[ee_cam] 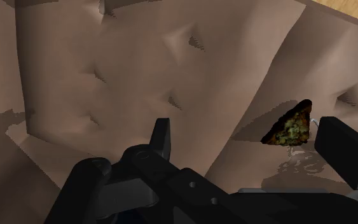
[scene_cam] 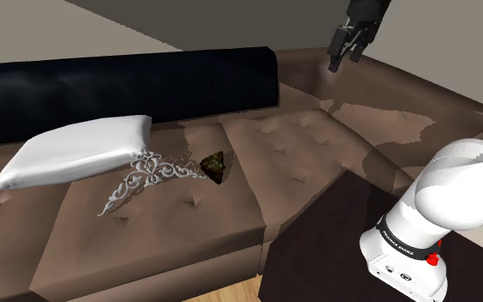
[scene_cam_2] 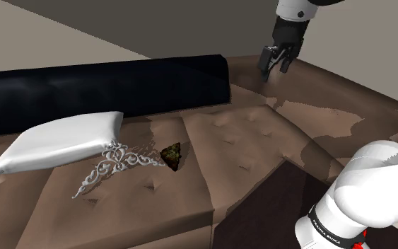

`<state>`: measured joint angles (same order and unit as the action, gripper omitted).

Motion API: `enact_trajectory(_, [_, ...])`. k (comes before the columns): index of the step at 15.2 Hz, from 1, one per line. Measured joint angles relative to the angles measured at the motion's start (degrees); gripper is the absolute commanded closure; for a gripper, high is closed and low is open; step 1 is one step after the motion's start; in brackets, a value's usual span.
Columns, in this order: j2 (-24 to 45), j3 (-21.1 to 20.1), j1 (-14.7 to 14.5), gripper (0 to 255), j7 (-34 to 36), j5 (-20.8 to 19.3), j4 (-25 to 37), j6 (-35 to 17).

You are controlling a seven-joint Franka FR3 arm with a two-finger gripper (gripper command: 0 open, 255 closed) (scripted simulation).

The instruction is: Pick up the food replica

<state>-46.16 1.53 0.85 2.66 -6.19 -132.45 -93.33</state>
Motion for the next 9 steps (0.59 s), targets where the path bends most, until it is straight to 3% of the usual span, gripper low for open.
enact_trajectory(4, [1.7,-0.9,-0.2,0,2.0,0.9,-2.0,-3.2])
enact_trajectory(9, [6.9,-3.2,-0.9,0,6.6,3.0,-6.5,-12.0])
